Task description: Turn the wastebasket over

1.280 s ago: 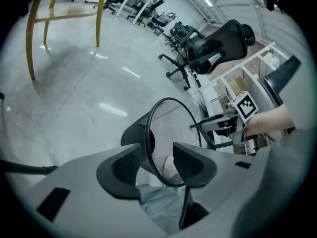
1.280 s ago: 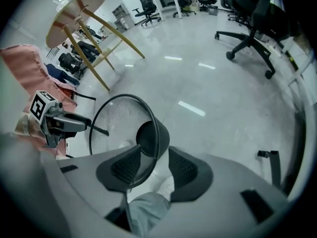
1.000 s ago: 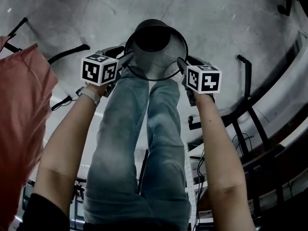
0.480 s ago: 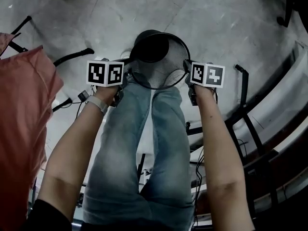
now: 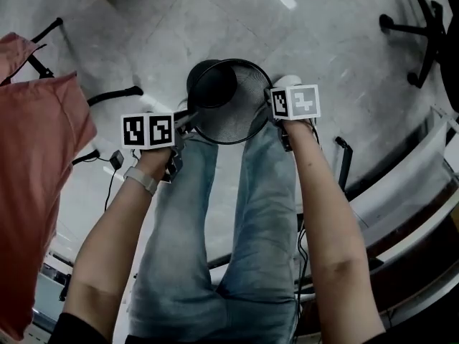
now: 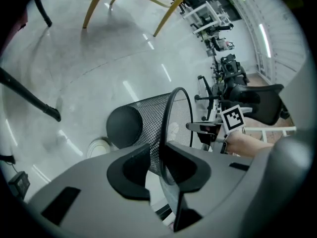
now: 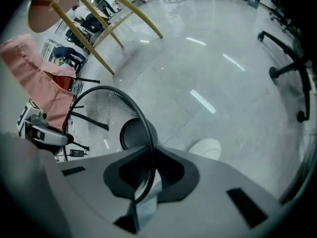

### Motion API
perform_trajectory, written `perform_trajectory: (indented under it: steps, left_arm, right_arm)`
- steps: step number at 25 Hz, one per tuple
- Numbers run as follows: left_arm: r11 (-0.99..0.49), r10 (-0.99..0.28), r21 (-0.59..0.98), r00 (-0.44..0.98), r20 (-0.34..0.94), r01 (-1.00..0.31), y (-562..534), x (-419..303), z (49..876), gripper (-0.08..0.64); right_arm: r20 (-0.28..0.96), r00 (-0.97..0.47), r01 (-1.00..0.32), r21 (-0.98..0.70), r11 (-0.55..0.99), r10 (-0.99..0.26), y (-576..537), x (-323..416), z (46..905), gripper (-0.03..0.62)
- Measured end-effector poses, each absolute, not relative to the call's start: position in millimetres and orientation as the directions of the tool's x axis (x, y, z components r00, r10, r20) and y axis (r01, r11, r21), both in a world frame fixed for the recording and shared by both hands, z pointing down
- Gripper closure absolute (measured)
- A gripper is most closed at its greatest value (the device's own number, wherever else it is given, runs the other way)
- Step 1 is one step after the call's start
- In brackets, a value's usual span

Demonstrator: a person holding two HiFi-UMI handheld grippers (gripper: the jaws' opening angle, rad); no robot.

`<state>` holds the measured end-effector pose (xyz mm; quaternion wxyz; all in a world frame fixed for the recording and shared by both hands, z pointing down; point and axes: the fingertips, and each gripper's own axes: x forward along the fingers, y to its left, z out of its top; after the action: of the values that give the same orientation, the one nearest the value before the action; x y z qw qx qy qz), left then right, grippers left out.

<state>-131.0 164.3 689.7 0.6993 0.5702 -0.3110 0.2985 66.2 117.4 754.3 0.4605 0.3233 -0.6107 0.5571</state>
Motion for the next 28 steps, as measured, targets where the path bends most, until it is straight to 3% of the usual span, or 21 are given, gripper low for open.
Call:
perform_trajectory:
  steps: [7,12,16,21,28]
  left_arm:
    - [0.328,-0.055,0.639,0.661,0.748,-0.696,116.7,-99.0,675.4,0.445]
    - [0.385,-0.178,0.662,0.652,0.737,-0.643,69.7,-74.9,665.8,0.455]
    - [0.344,-0.249,0.712,0.672,0.698,-0.612,29.1,-48.6,661.6,0.462]
    - [0.208,-0.369,0.833,0.748,0.552,-0.513,-25.7,-10.3,665.2,0.466]
    - [0.229,-0.447,0.895,0.775,0.446,-0.382,-70.0,24.3,702.4,0.466]
  right_arm:
    - [0.883,-0.457,-0.862,-0.469,0.191,0.105,57.2,79.6,780.7,0.551]
    - [0.836,-0.543,-0.830,-0.548,0.106,0.077,27.5,95.8,800.5,0.552]
    - [0.776,-0.628,-0.778,-0.628,-0.022,0.060,9.2,111.8,820.1,0.554]
    - [0.736,-0.676,-0.736,-0.670,-0.099,0.041,-12.3,130.3,853.2,0.554]
    - [0.687,-0.723,-0.688,-0.708,-0.157,0.071,-28.7,145.8,900.8,0.549]
